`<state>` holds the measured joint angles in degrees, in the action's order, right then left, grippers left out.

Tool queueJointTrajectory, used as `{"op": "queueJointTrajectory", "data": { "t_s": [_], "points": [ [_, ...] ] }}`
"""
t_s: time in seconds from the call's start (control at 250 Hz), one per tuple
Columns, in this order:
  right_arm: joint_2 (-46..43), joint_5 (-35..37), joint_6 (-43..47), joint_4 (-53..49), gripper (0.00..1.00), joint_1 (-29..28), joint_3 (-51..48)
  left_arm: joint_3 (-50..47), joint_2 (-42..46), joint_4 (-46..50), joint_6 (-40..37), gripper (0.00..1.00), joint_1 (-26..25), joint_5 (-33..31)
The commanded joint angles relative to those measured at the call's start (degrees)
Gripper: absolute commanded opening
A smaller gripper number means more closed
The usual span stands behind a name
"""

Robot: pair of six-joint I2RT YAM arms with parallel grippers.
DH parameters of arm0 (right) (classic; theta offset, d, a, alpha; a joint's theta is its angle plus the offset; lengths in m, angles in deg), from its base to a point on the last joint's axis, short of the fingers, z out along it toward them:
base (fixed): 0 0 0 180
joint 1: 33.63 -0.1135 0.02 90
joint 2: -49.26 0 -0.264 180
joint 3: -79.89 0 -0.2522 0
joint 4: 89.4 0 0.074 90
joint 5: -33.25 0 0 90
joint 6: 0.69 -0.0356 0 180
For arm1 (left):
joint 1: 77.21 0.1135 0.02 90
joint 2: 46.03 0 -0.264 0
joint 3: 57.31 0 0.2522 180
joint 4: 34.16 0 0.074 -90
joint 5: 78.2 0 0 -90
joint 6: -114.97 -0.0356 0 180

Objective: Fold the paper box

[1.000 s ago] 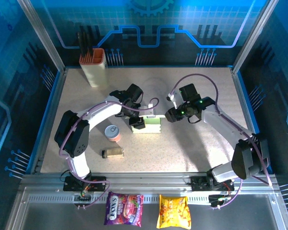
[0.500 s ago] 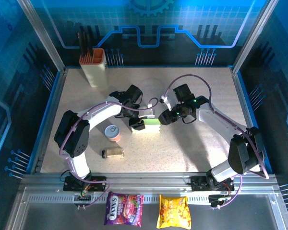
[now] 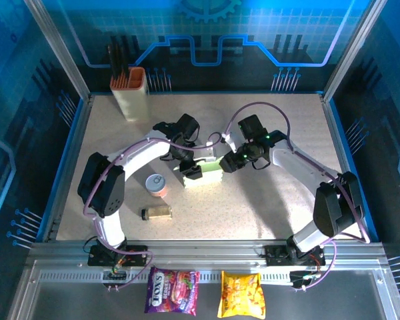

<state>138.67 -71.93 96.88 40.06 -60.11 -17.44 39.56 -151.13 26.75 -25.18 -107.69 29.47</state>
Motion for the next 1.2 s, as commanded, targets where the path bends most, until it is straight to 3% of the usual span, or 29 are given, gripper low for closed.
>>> {"op": "queueJointTrajectory", "data": {
  "t_s": [0.0, 0.372, 0.599, 0.943, 1.195],
  "points": [
    [0.8, 1.8, 1.6, -1.4, 0.52, -0.8, 2.6, 2.5, -2.0, 4.1, -2.2, 0.56, 0.6, 2.2],
    [4.5, 1.9, 4.4, -3.8, 0.5, -0.9, 6.6, 3.8, -3.7, 5.4, -2.9, 0.47, 0.7, 3.2],
    [6.3, 1.8, 3.2, -6.5, 0.37, -1.1, 8.1, 4.2, -3.9, 5.4, -2.7, 0.47, 0.8, 3.4],
    [2.7, 2.2, -7.4, -6.1, 0.17, -2.4, 5.5, 3.8, -3.9, 4.6, -1.9, 0.47, 0.8, 3.2],
    [1.9, 2.5, -13.0, -5.6, 0.14, -4.5, 5.5, 3.5, -4.1, 4.4, -1.2, 0.48, 0.8, 3.3]
  ]
}}
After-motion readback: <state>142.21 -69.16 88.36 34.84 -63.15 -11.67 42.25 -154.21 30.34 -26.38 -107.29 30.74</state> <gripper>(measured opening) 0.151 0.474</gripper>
